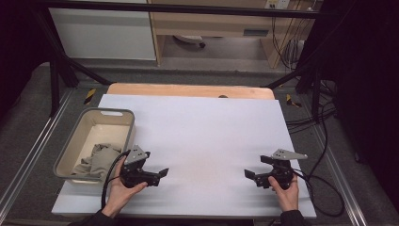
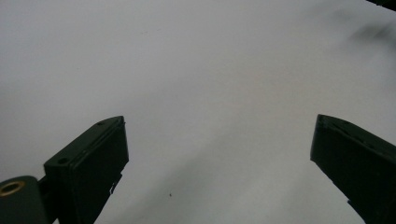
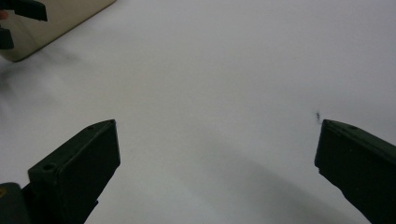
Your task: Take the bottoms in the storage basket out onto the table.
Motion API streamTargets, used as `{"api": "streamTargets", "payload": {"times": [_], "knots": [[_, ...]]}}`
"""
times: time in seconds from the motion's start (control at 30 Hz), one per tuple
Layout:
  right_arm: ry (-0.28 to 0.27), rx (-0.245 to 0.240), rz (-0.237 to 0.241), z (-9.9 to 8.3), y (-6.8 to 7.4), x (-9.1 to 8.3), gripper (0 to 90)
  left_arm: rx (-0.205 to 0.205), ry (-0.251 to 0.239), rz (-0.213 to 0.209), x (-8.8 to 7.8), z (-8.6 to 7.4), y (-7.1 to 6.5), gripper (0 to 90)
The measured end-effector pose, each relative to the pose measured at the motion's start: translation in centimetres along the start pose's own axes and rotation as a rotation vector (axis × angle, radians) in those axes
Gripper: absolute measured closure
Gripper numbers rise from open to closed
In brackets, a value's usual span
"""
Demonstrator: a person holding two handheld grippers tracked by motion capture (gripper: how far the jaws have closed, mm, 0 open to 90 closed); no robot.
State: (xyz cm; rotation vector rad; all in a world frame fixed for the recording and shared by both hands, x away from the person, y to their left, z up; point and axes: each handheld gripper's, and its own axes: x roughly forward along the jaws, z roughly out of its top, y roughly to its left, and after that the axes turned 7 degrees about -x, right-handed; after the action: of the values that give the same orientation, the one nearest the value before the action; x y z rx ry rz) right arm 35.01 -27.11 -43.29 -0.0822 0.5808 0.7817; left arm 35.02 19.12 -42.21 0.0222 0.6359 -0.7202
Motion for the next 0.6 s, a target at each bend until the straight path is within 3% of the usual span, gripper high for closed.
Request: {"api": "streamTargets", "payload": {"times": [0.6], "knots": [[0.005, -0.007, -0.001, 0.0, -0.02, -0.16, 0.5, 0.002, 0.001, -0.015, 0.06, 0.27, -0.35, 4.1]]}}
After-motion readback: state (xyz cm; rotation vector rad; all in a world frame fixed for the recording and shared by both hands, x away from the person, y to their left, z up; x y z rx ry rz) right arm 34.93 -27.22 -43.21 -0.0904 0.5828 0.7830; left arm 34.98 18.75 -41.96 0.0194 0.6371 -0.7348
